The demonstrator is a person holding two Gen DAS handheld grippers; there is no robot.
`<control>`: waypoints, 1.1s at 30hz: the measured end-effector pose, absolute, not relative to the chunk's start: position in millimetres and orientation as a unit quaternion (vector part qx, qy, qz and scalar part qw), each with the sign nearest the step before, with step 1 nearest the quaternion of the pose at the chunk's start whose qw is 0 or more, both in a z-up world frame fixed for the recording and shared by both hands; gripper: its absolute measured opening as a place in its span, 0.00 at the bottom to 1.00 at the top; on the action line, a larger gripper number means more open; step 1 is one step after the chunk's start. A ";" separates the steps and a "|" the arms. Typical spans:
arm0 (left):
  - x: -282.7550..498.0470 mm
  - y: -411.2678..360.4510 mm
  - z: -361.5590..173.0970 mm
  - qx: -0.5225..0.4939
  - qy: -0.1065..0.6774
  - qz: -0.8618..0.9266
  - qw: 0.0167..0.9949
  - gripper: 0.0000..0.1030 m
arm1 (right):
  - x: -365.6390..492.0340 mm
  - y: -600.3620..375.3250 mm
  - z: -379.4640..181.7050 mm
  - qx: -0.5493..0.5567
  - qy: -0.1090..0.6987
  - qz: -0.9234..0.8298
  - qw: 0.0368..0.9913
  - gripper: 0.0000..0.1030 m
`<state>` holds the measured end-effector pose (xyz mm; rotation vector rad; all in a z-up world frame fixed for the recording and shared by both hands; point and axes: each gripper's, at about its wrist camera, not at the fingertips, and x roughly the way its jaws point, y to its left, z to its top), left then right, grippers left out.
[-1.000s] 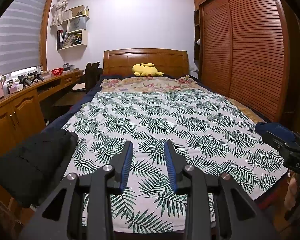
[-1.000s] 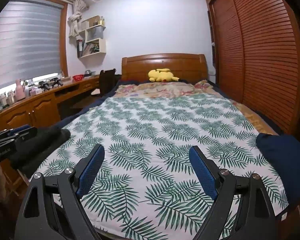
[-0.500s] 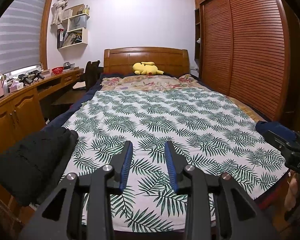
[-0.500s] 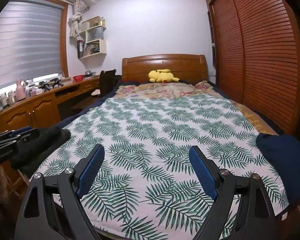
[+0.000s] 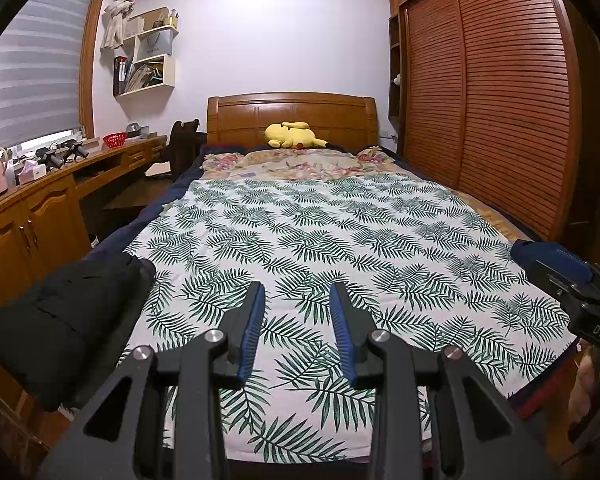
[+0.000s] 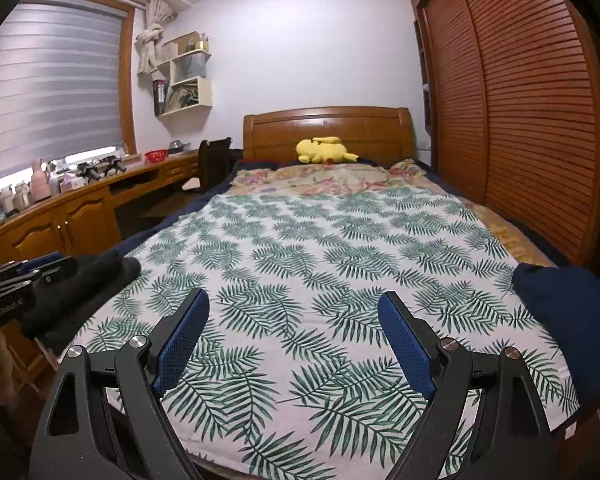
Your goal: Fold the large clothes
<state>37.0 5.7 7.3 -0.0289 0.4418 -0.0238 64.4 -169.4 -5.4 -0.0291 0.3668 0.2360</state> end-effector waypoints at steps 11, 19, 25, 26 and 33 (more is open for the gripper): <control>35.5 2.5 6.7 -0.011 0.217 -0.012 0.976 0.32 | 65.8 -171.6 -6.1 -0.010 0.182 0.115 0.976 0.85; 31.9 0.1 8.3 -0.010 0.213 -0.013 0.977 0.33 | 65.1 -171.5 -5.9 -0.009 0.181 0.117 0.977 0.85; 31.0 -1.7 8.3 -0.008 0.213 -0.013 0.977 0.33 | 64.4 -171.0 -5.8 -0.009 0.180 0.118 0.977 0.85; 31.0 -1.8 8.3 -0.008 0.213 -0.013 0.977 0.33 | 65.0 -170.0 -5.7 -0.009 0.180 0.118 0.977 0.85; 30.3 -2.0 8.1 -0.009 0.214 -0.012 0.977 0.33 | 63.8 -170.3 -5.4 -0.008 0.180 0.118 0.976 0.85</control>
